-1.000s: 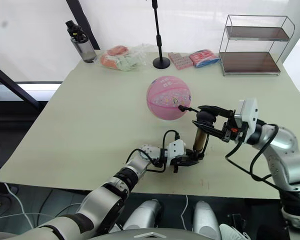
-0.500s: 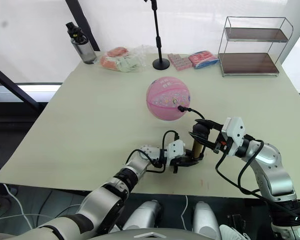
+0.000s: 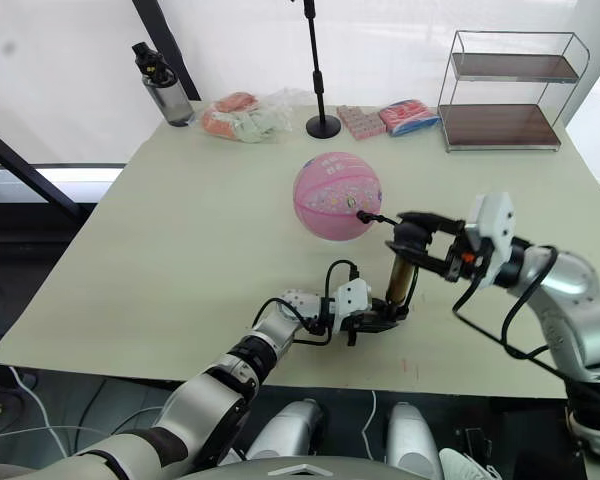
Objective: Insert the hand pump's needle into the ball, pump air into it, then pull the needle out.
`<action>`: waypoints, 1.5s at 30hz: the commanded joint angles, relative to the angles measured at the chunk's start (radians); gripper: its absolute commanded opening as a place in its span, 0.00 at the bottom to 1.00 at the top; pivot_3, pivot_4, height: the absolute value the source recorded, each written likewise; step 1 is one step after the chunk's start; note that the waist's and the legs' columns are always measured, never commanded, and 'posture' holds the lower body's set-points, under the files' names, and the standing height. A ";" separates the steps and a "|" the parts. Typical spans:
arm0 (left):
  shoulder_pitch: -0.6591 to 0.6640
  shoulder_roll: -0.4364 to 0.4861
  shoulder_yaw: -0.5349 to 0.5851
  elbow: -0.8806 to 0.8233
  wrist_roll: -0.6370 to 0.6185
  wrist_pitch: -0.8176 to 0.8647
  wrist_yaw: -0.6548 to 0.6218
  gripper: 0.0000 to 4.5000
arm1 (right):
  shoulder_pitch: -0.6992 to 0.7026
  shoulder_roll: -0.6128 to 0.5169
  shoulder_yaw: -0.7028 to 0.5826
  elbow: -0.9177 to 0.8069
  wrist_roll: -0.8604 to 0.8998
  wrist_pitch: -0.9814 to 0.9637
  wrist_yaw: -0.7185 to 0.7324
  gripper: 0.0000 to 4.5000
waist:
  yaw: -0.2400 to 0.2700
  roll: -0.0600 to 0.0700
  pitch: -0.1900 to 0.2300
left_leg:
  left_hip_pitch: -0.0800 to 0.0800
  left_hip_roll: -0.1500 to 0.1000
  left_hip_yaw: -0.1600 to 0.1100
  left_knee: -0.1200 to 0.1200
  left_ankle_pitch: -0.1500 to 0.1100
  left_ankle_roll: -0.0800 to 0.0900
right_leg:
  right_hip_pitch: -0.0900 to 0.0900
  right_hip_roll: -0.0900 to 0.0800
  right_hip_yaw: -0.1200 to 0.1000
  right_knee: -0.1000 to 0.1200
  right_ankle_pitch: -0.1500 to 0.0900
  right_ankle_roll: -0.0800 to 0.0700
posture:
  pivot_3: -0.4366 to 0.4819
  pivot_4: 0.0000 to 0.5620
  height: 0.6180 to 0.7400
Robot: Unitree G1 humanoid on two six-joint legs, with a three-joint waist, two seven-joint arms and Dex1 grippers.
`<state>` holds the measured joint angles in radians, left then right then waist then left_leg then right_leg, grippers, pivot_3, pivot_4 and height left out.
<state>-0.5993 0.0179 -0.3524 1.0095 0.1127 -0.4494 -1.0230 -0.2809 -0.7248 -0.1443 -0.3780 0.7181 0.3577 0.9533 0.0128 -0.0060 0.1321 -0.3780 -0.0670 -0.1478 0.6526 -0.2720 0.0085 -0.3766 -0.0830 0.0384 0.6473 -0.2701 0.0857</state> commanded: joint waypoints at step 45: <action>0.050 0.012 -0.047 0.050 0.056 0.019 -0.006 0.24 | 0.186 0.160 0.176 0.278 -0.325 -0.382 0.042 0.41 | -0.006 -0.005 -0.004 | 0.016 0.000 0.001 -0.003 0.000 0.000 | 0.012 0.002 0.001 0.000 -0.001 0.000 | 0.48 0.27 1.00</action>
<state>-0.5905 0.0242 -0.3535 1.0124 0.1180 -0.4478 -1.0032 -0.1210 -0.5547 0.0089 -0.1520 0.4665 -0.0153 0.9933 0.0071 -0.0108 0.1282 -0.3621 -0.0669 -0.1465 0.6500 -0.2722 0.0085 -0.3645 -0.0811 0.0396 0.6471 -0.2707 0.0856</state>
